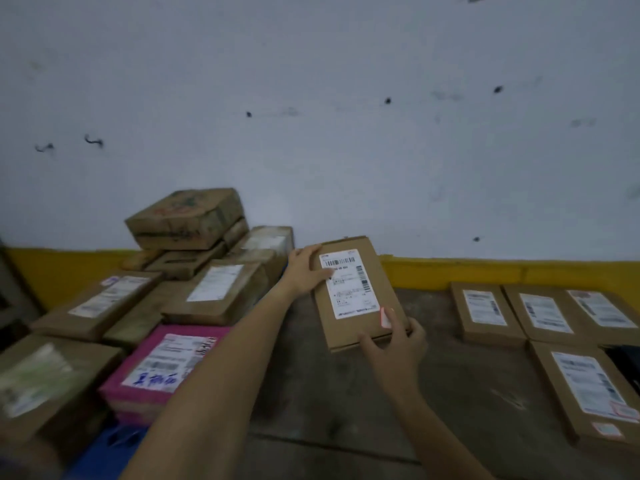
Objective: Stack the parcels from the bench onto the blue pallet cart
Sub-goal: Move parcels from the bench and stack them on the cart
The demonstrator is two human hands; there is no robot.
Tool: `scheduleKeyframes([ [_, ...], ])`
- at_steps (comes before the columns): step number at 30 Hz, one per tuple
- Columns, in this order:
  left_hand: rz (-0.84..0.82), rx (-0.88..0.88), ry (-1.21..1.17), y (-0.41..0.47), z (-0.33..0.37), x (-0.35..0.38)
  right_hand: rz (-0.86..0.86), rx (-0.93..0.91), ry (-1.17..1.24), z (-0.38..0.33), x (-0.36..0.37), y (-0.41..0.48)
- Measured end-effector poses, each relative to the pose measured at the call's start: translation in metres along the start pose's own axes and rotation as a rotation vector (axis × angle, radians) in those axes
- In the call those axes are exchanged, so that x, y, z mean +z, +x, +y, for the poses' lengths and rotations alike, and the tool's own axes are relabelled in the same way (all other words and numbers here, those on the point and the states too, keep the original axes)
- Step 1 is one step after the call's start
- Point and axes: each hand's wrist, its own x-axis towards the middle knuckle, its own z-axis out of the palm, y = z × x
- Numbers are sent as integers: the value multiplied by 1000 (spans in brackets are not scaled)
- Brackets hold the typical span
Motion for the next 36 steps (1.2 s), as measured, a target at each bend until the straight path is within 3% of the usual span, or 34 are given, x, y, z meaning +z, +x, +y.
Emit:
scheduleKeyframes([
  [11, 78, 67, -64, 105, -44, -110, -26, -110, -66, -102, 106, 86],
  [21, -6, -2, -110, 199, -139, -136, -53, 45, -131, -150, 231, 151],
  [36, -147, -92, 103, 247, -191, -130, -150, 91, -348, -160, 293, 166],
])
